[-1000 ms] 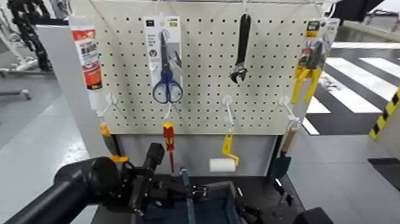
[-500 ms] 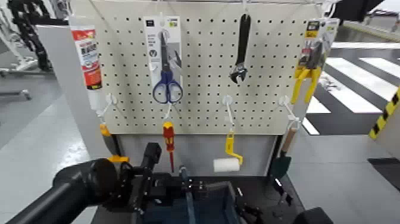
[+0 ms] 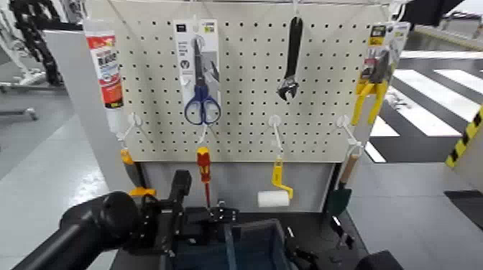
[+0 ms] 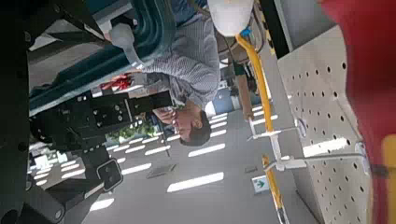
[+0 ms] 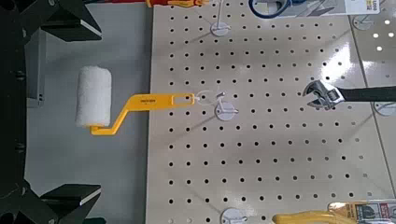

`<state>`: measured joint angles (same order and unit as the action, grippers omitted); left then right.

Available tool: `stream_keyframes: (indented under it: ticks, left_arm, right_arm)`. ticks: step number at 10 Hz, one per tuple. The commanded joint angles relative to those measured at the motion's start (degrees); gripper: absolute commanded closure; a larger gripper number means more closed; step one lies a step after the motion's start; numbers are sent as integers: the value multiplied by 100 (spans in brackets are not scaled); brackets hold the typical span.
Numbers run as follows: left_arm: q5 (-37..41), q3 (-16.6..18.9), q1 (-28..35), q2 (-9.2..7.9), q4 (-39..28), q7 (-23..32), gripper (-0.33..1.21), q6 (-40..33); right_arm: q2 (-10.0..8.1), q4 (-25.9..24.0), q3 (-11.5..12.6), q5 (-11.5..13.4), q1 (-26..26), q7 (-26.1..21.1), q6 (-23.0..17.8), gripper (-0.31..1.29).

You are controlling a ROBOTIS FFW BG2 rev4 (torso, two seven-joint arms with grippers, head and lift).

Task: Place the crate on the table.

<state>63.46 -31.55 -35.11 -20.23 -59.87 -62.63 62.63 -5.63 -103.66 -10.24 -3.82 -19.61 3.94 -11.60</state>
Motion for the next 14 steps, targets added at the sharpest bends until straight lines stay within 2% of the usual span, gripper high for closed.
stream_keyframes:
  ticks: [1,4,5,6,9,11,12,14]
  left_arm:
    - [0,808,585,-8,-930,1042,13,267]
    - [0,2100,1639,89,-2705,3204,13,311]
    - [-9,2399,1982,133,-3171,3793,13,179]
    - [-53,2548,2290,177,-3496,4127,13,-111]
    - [-738,2873,3063,318,-4313,4637,13,-963]
    - [-1397,2926,3678,388,-4902,5076,13,-1930]
    - [-1881,2997,3942,485,-5122,5085,13,-2334]
    - [-2760,2970,4461,537,-5456,5191,13,-3248]
  right_arm:
    - [0,-5,4,-13,-7,2,8,15]
    - [0,-13,22,-31,-25,2,17,15]
    - [0,-13,39,-31,-34,2,17,15]
    - [0,-22,39,-31,-43,2,17,15]
    - [0,-57,57,-40,-51,11,52,15]
    - [9,-66,83,-40,-69,11,44,15]
    - [9,-75,92,-40,-78,11,35,15]
    - [9,-92,110,-40,-87,11,35,15]
